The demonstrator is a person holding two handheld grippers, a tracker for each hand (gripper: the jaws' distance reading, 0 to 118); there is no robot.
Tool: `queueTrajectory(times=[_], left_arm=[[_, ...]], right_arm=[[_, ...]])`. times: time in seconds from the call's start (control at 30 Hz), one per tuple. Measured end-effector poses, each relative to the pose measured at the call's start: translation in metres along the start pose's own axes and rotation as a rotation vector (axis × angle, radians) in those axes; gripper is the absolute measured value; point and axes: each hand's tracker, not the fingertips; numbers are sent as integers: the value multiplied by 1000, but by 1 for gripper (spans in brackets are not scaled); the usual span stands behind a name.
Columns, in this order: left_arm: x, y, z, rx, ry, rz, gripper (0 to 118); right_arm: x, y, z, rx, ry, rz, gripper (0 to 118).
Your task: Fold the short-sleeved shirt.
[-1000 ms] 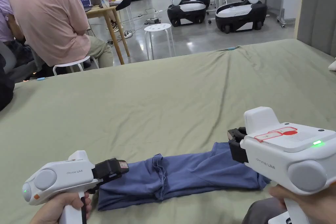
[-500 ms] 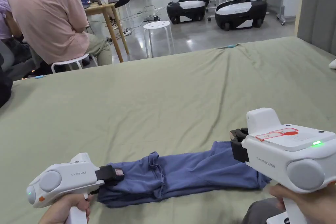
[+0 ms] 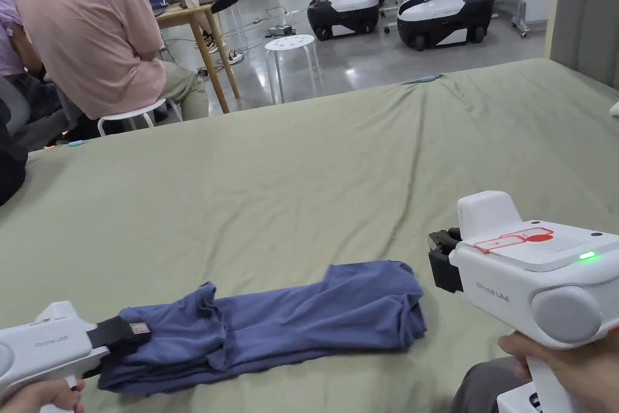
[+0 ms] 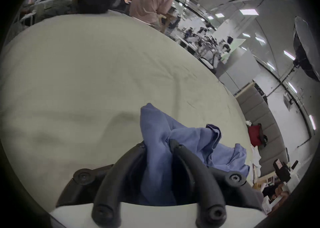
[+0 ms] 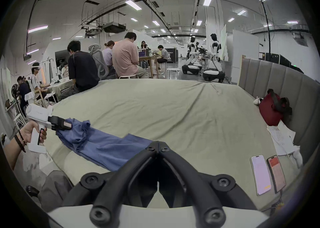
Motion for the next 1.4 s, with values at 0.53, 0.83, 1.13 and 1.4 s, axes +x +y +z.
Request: queueTrajectory(times=[0.53,0.83,1.13,1.4], left_arm=[[114,-8,24,-4,-230,-158,19],[219,-65,-58,-170,-297,-262,19],[255,-95,-97,-237,-240,-318,19],[242,-91,-93,-231,-407,-259,118]], right_arm=[[-4,0,0,3,-9,24,0],[5,-2,4,6,-11,-8,0],[12,-4,4,8,-13,-56,0],[5,-3,3,2,-12,-24,0]])
